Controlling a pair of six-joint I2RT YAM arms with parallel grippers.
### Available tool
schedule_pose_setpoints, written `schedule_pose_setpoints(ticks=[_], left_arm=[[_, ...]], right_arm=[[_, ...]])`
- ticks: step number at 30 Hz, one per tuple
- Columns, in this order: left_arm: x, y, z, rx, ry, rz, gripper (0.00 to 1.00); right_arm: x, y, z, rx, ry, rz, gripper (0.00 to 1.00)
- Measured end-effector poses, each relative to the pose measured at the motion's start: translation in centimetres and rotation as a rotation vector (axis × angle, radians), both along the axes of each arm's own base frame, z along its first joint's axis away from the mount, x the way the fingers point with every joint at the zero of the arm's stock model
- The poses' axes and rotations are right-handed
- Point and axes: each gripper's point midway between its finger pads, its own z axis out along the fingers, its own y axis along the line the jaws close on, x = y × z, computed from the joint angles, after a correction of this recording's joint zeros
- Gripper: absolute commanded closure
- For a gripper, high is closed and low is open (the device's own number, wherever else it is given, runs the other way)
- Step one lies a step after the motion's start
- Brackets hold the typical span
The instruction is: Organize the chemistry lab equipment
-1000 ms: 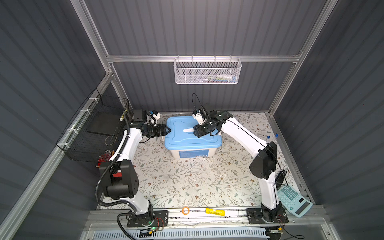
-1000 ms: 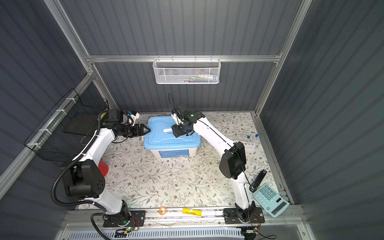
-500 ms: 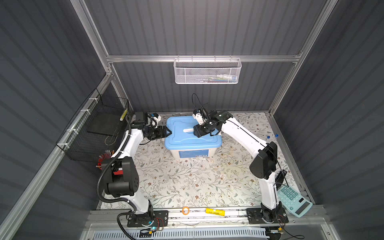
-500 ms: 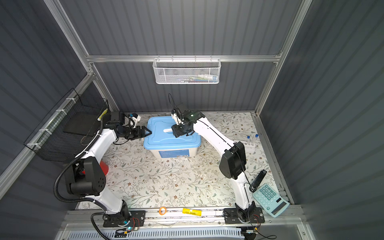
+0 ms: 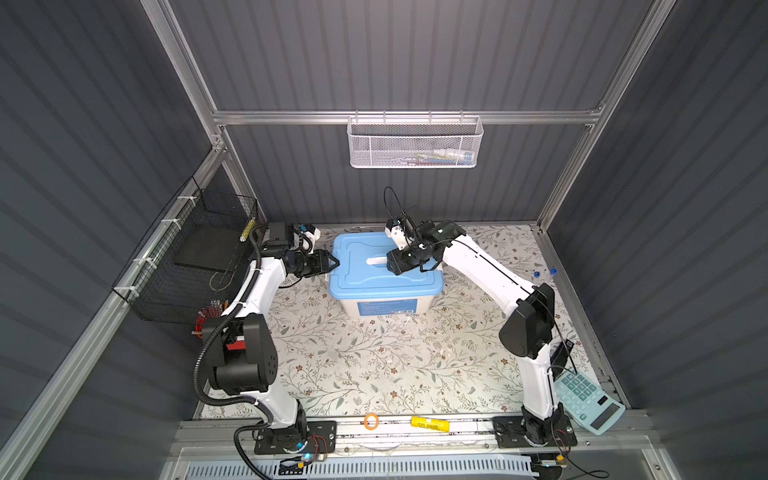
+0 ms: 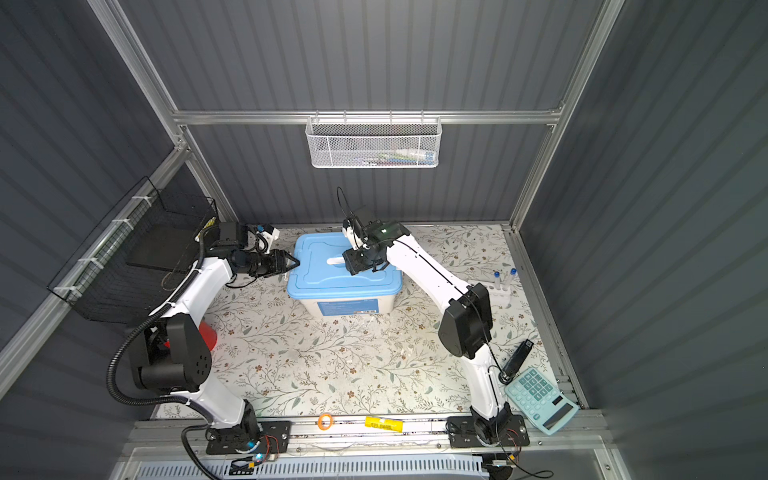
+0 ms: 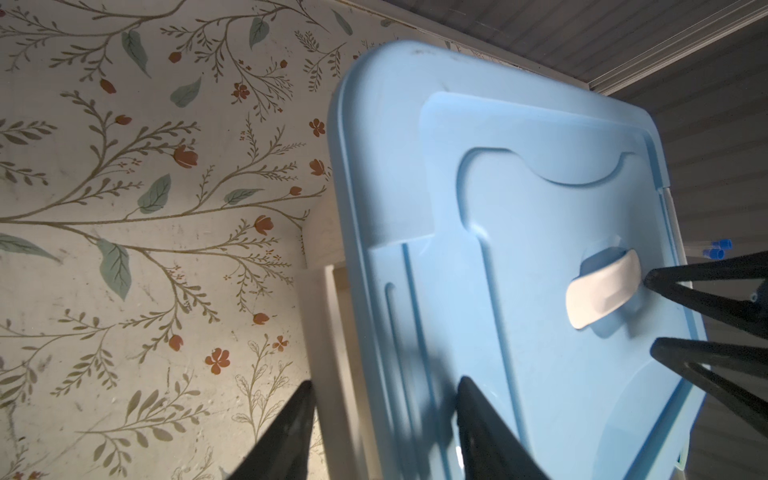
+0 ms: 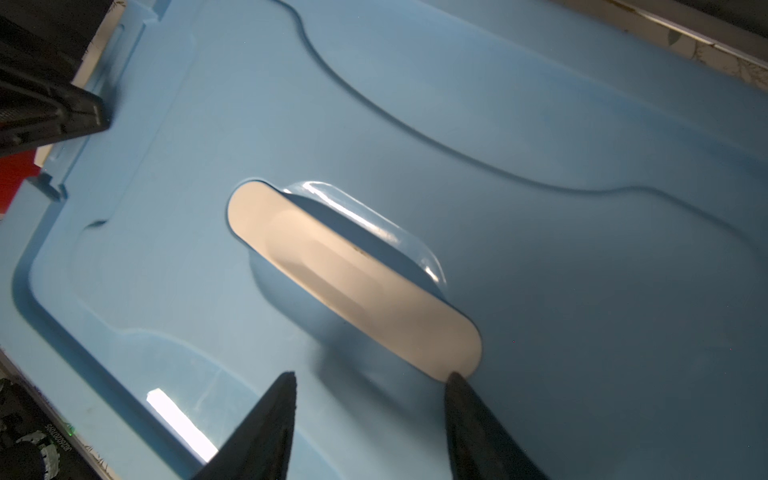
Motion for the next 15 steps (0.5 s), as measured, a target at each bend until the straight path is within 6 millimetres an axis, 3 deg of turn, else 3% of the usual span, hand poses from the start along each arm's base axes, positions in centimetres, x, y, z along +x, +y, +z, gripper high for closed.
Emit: schedule_pose_setpoints(ticks=[15], left_arm=[[0.0, -1.2, 0.7, 0.213, -0.009, -0.021, 0.5]], right_arm=[[0.0, 0.1, 0.0, 0.006, 0.0, 0.003, 0.42]])
